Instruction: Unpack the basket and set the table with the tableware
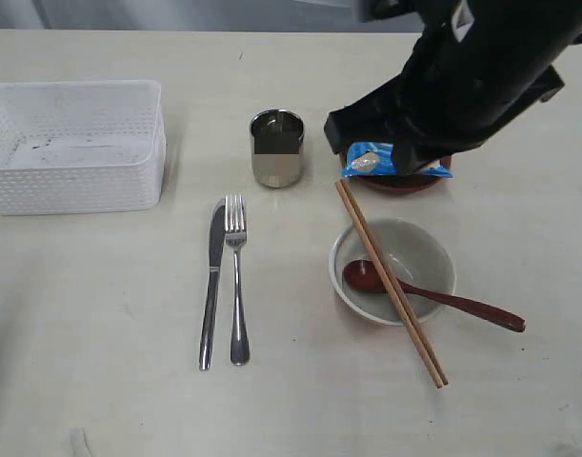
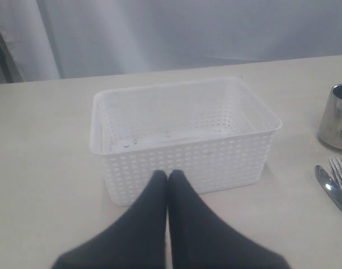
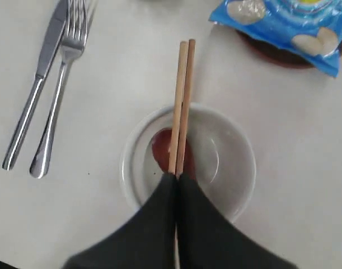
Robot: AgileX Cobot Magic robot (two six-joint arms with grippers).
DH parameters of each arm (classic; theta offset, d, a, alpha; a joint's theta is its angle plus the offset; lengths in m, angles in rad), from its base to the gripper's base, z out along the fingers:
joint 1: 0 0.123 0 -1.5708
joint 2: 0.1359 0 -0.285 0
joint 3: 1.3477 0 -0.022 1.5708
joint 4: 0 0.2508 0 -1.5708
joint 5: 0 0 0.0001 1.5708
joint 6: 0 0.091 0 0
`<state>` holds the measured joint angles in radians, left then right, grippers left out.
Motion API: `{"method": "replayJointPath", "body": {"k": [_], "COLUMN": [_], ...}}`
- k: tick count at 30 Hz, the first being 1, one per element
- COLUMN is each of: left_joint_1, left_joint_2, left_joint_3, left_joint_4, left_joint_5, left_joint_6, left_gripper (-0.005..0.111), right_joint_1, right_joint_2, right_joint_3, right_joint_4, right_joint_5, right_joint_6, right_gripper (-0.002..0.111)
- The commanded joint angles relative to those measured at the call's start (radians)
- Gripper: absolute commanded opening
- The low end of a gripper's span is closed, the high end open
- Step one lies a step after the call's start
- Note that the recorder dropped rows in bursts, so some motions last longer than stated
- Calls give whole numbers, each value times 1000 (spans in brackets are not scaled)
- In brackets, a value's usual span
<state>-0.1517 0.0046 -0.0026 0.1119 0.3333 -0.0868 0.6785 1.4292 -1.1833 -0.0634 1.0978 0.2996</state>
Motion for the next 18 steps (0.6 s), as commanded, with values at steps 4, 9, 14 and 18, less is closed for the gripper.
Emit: {"method": "replayJointPath", "body": {"k": [4,9,14,18], "left_joint_1": [3,3,3,3], "left_joint_2": [-5,-5,-5,-5], "left_joint_3": [3,3,3,3], "left_joint_4": [-2,-2,-2,-2], "left_joint_5": [-7,-7,-7,-7], "left_joint_6": [2,2,2,2], "left_gripper": [0,0,0,0], "right_joint_1": [0,0,0,0], "right_joint_2": [-196,-365,-540,-666], "right_joint_3": [-3,34,74,105], "right_joint_4": [-25,-25,-25,-25], "right_joint_5": [-70,-210,-342,-416], "right_joint_6": [-9,-9,-9,-9], "right_gripper": [0,0,0,0]}}
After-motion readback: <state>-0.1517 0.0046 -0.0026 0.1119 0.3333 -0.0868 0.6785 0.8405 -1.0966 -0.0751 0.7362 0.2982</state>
